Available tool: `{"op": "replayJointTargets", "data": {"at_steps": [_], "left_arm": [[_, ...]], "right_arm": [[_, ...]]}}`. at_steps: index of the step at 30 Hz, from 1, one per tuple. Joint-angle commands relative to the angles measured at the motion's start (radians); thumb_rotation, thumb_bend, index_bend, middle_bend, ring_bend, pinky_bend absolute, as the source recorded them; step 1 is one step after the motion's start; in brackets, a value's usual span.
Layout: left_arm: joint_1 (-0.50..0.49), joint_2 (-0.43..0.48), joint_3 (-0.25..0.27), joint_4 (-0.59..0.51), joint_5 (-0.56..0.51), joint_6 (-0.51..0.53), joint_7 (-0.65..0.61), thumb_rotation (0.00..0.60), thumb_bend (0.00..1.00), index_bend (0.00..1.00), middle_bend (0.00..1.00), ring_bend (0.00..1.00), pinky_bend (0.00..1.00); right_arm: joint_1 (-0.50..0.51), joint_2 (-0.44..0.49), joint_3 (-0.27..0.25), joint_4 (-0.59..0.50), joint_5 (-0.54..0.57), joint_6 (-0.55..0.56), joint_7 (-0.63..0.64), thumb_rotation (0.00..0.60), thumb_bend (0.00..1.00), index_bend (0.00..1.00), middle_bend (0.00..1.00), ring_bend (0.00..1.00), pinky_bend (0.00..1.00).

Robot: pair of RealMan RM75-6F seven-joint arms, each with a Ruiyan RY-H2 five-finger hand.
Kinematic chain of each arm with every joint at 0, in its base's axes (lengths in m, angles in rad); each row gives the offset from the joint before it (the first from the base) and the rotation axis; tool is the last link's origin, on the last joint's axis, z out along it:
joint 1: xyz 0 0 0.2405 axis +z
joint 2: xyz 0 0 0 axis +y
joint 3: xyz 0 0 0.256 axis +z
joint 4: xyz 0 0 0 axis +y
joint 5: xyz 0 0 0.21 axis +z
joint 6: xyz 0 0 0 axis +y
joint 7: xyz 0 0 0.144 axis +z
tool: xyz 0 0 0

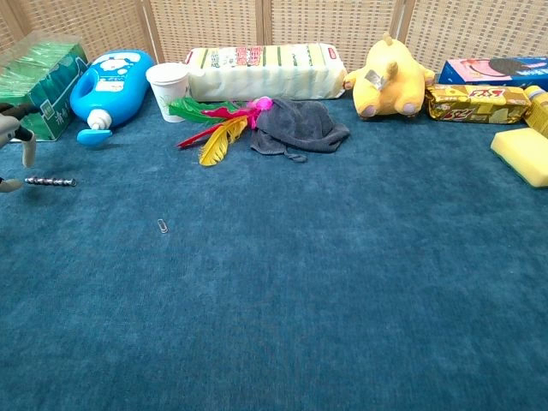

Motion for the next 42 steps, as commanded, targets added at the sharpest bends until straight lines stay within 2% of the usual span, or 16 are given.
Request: {"op": "replayJointTargets", "data": {"at_steps": [1, 8, 26, 42], "left_arm": [[-0.001, -0.004, 0.001, 0.004, -0.001, -0.003, -0.003, 0.600, 0.54, 0.46, 0.00, 0.00, 0.03], [-0.003, -0.013, -0.005, 0.012, -0.012, -0.003, 0.003, 0.600, 0.56, 0.50, 0.00, 0.00, 0.03], [-0.012, -0.035, -0.013, 0.033, -0.035, -0.009, 0.033, 0.600, 0.61, 0.50, 0.00, 0.00, 0.03], [-0.017, -0.059, -0.014, 0.068, -0.043, -0.017, 0.038, 0.600, 0.63, 0.50, 0.00, 0.00, 0.03]], "right_arm": [[0.000, 0.001, 0.000, -0.001, 0.000, -0.001, 0.002, 0.600, 0.00, 0.00, 0.00, 0.00, 0.00], [0.001, 0.001, -0.001, -0.002, -0.001, -0.002, 0.002, 0.600, 0.00, 0.00, 0.00, 0.00, 0.00], [0.000, 0.008, -0.004, -0.007, -0.008, 0.000, 0.014, 0.600, 0.00, 0.00, 0.00, 0.00, 0.00], [0.000, 0.012, -0.007, -0.011, -0.014, 0.000, 0.024, 0.600, 0.00, 0.00, 0.00, 0.00, 0.00]]}}
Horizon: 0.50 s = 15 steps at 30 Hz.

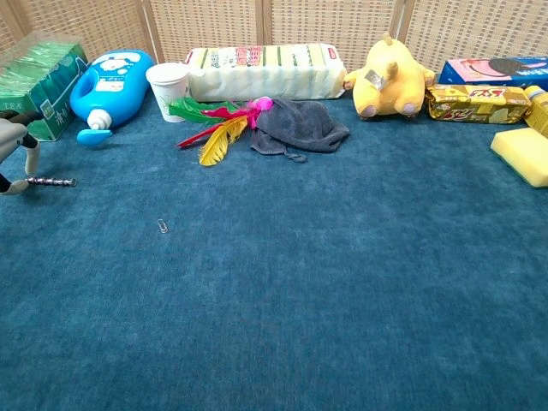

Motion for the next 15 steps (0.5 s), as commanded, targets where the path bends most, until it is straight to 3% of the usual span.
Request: {"op": "replayJointTargets", "data": {"at_steps": [1, 15], "left_arm": [[-0.001, -0.002, 0.001, 0.003, 0.001, 0.000, 0.003, 0.600, 0.63, 0.50, 0.00, 0.00, 0.03], [-0.013, -0.024, -0.018, 0.002, -0.035, 0.008, 0.079, 0.600, 0.63, 0.50, 0.00, 0.00, 0.03]], "right_arm": [[0.000, 0.001, 0.000, -0.001, -0.001, 0.000, 0.001, 0.600, 0.00, 0.00, 0.00, 0.00, 0.00], [0.000, 0.007, -0.002, -0.007, 0.002, -0.003, 0.000, 0.600, 0.00, 0.00, 0.00, 0.00, 0.00]]}}
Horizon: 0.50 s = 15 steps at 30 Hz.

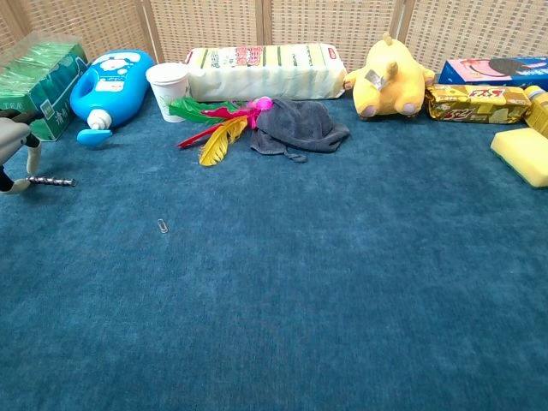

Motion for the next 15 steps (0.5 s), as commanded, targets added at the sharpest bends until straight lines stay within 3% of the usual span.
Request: {"op": "replayJointTargets", "data": {"at_steps": [1, 15], "left_arm": [[-0.003, -0.004, -0.002, -0.004, -0.006, 0.001, 0.014, 0.600, 0.63, 0.50, 0.00, 0.00, 0.03], [-0.008, -0.024, -0.007, 0.012, -0.035, -0.002, 0.067, 0.600, 0.63, 0.49, 0.00, 0.00, 0.03]], "right_arm": [[0.000, 0.002, 0.000, 0.000, 0.001, 0.000, 0.003, 0.600, 0.00, 0.00, 0.00, 0.00, 0.00], [-0.001, 0.008, 0.002, -0.003, 0.002, 0.002, 0.015, 0.600, 0.00, 0.00, 0.00, 0.00, 0.00]]}}
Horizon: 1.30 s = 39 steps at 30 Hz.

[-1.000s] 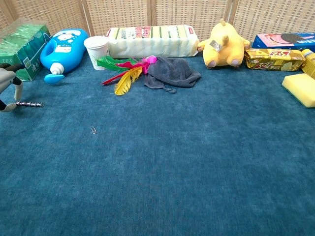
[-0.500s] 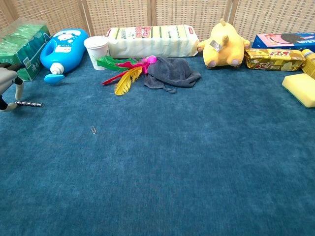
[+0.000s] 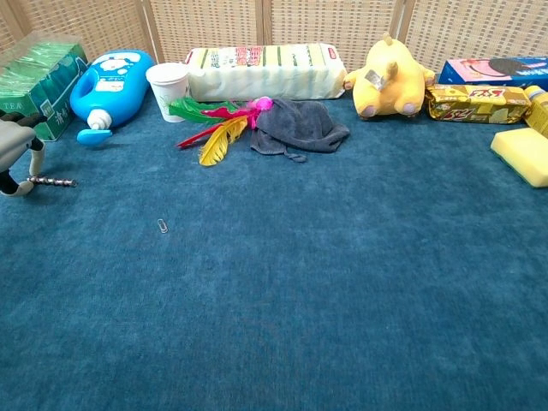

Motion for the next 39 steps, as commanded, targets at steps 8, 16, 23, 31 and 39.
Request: {"op": "replayJointTargets", "data": {"at_steps": [8, 16, 23, 31, 39], "left_arm": [[-0.002, -0.003, -0.001, 0.002, -0.003, 0.003, 0.007, 0.600, 0.65, 0.52, 0.00, 0.00, 0.03], [-0.004, -0.010, 0.002, 0.004, -0.013, 0.007, 0.048, 0.600, 0.69, 0.53, 0.00, 0.00, 0.03], [-0.004, -0.011, 0.005, 0.001, -0.018, 0.009, 0.075, 0.600, 0.73, 0.53, 0.00, 0.00, 0.03], [0.001, 0.007, 0.010, -0.027, -0.012, 0.020, 0.077, 0.600, 0.73, 0.53, 0.00, 0.00, 0.03], [0.013, 0.058, 0.018, -0.114, 0.010, 0.066, 0.095, 0.600, 0.73, 0.53, 0.00, 0.00, 0.03]], "right_arm": [[0.001, 0.000, -0.002, -0.001, -0.003, -0.002, 0.001, 0.600, 0.00, 0.00, 0.00, 0.00, 0.00], [0.000, 0.004, -0.003, -0.005, -0.004, -0.002, 0.008, 0.600, 0.00, 0.00, 0.00, 0.00, 0.00], [-0.001, 0.007, -0.003, -0.007, -0.008, 0.001, 0.018, 0.600, 0.00, 0.00, 0.00, 0.00, 0.00], [-0.002, 0.007, -0.003, -0.005, -0.013, 0.005, 0.025, 0.600, 0.00, 0.00, 0.00, 0.00, 0.00], [-0.004, 0.007, -0.004, -0.006, -0.018, 0.010, 0.026, 0.600, 0.00, 0.00, 0.00, 0.00, 0.00]]}}
